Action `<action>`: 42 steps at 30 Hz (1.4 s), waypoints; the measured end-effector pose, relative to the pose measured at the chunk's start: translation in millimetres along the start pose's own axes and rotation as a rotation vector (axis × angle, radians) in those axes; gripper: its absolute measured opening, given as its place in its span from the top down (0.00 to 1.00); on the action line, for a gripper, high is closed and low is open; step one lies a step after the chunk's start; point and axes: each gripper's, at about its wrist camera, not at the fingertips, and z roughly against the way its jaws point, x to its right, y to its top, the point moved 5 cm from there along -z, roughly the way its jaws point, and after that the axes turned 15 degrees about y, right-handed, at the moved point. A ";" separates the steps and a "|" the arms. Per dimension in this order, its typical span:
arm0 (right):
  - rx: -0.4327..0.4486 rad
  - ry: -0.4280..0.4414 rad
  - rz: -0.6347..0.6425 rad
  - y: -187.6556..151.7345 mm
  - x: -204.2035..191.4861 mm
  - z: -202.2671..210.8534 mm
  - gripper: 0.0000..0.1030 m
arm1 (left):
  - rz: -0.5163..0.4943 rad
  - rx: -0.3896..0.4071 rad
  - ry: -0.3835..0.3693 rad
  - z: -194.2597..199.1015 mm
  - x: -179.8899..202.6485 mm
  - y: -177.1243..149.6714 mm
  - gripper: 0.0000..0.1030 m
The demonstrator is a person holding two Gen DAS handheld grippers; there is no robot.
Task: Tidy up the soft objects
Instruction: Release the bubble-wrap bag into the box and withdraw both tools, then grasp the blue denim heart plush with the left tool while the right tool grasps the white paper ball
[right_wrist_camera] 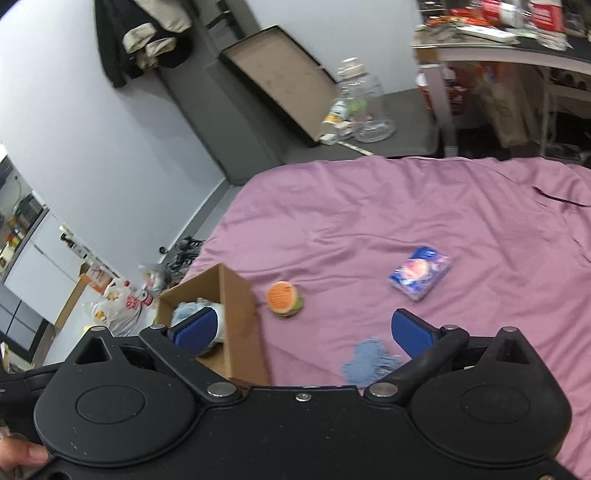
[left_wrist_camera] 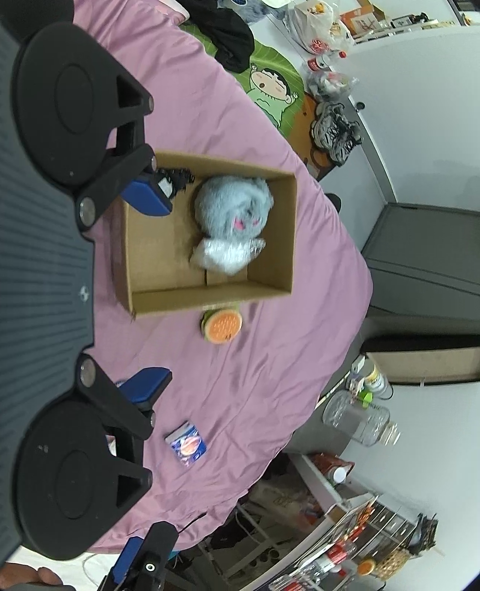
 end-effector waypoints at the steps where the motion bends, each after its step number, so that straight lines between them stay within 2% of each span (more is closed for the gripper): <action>1: 0.005 0.005 -0.011 1.0 5.8 2.1 0.01 | -0.007 0.002 0.000 1.2 4.6 -0.9 0.15; 9: 0.015 0.034 -0.114 5.1 53.7 8.8 0.00 | -0.045 -0.004 0.012 1.2 37.5 -9.9 0.15; 13: -0.010 0.041 -0.152 2.0 73.6 4.1 0.00 | -0.054 -0.010 0.017 -2.8 53.3 -15.3 0.15; 23: -0.017 0.043 -0.202 3.0 120.6 9.9 0.00 | -0.054 -0.020 0.042 -15.0 87.7 -23.7 0.15; 32: -0.087 -0.017 -0.280 -12.3 161.3 -18.6 0.01 | -0.088 -0.053 0.044 -35.9 121.6 -38.0 0.15; 35: -0.120 -0.008 -0.275 -19.1 165.9 -28.9 0.08 | -0.092 -0.066 0.049 -44.3 130.2 -42.4 0.15; 38: -0.165 -0.034 -0.231 -25.3 165.4 -41.0 0.11 | -0.088 -0.082 0.051 -53.8 137.3 -46.4 0.15; 40: -0.190 -0.018 -0.228 -27.1 165.4 -47.7 0.21 | -0.085 -0.092 0.056 -59.6 140.3 -49.3 0.15; 42: -0.205 -0.023 -0.223 -28.3 166.7 -52.3 0.25 | -0.079 -0.104 0.059 -66.1 142.5 -52.7 0.15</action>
